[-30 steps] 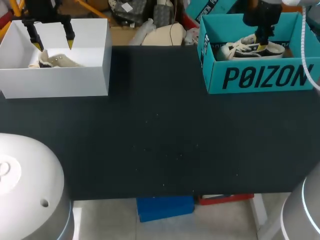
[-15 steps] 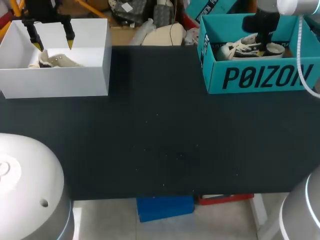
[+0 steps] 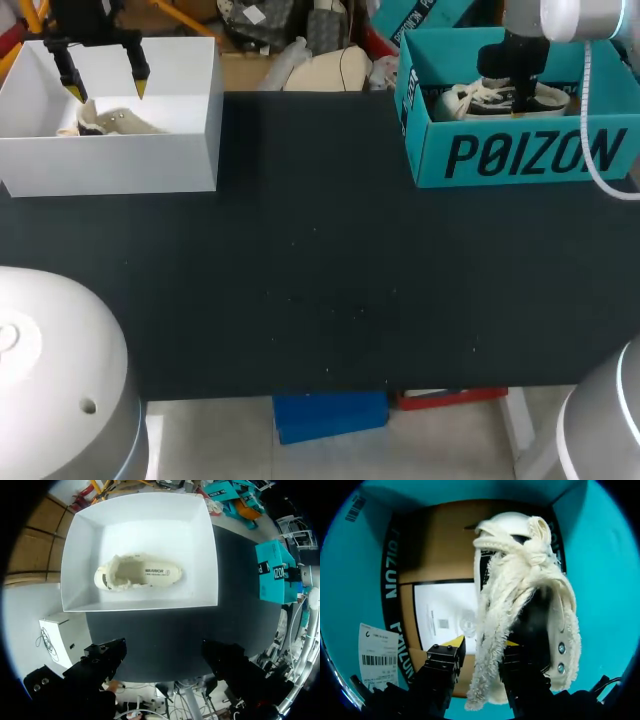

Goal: Take the shoe out of the shoebox, open the shoe tongue, remove and reinsert the insole, then place the shoe into the shoebox

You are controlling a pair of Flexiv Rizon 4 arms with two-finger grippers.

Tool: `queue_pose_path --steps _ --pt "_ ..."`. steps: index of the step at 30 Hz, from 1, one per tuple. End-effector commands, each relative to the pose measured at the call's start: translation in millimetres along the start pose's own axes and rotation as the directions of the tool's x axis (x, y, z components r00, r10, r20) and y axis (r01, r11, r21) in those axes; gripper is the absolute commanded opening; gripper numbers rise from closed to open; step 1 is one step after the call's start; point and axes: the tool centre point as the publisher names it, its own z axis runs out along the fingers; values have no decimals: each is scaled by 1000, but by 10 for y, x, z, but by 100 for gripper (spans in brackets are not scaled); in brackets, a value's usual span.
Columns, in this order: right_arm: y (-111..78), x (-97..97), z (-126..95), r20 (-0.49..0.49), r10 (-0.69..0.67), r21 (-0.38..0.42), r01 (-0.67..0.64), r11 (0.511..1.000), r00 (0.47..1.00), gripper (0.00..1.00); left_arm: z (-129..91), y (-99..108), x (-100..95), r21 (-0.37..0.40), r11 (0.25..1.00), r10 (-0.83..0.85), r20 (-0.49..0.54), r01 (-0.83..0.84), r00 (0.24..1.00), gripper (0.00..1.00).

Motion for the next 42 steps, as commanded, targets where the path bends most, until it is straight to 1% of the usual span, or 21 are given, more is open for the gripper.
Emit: queue_pose_path --steps 1,2,4,8,12,16,20,25,28,32,36,39,42 --pt "31 -90 52 -28 6 11 -6 1000 1000 5 -6 3 4 -2 1000 -1 2 1 1000 100" --pt "25 -83 55 -29 8 14 -8 1000 1000 0 -6 3 4 -2 1000 -1 2 1 1000 100" --pt "12 -66 33 -27 14 21 -14 1000 1000 0 -6 3 4 -2 1000 -1 2 1 1000 100" --pt "-17 -33 -97 -7 25 36 -24 999 1000 0 -6 3 4 -2 1000 -1 2 1 1000 100" --pt "-75 45 -338 24 46 58 -47 997 999 0 -6 3 4 -2 1000 -1 2 1 1000 100" --pt "-148 157 -664 65 61 86 -67 994 996 0 -6 3 4 -2 1000 -1 2 1 1000 100" --pt "-246 317 -980 101 80 120 -92 989 992 0 -6 3 4 -2 1000 -1 2 1 1000 100" --pt "-256 522 -1414 161 88 165 -115 980 983 0 -6 3 4 -2 1000 -1 2 1 1000 100" --pt "-228 659 -1724 209 110 190 -151 970 972 0 -6 3 4 -2 1000 -1 2 1 1000 100" --pt "-133 842 -2115 264 129 233 -193 953 956 0 -6 3 4 -2 1000 -1 2 1 1000 100" --pt "45 1018 -2465 303 135 283 -224 933 943 0 -6 3 4 -2 1000 -1 2 1 1000 100" --pt "281 1168 -2711 331 137 307 -244 920 934 0 -6 3 4 -2 1000 -1 2 1 1000 100" --pt "583 1337 -2923 361 142 315 -264 912 922 0 -6 3 4 -2 1000 -1 2 1 1000 100"
